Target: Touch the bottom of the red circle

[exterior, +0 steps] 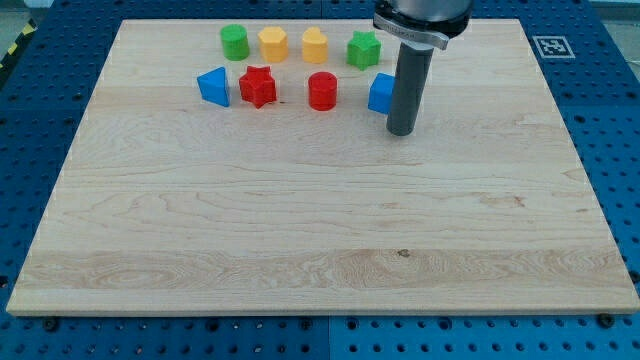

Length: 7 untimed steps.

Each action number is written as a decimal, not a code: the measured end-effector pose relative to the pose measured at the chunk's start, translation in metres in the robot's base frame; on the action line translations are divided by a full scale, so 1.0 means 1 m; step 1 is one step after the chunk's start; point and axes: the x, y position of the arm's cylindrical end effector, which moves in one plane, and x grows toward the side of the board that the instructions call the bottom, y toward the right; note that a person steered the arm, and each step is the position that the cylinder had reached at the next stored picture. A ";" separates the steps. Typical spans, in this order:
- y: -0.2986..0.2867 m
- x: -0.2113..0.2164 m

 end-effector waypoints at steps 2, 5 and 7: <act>0.000 -0.011; -0.003 -0.018; -0.038 -0.018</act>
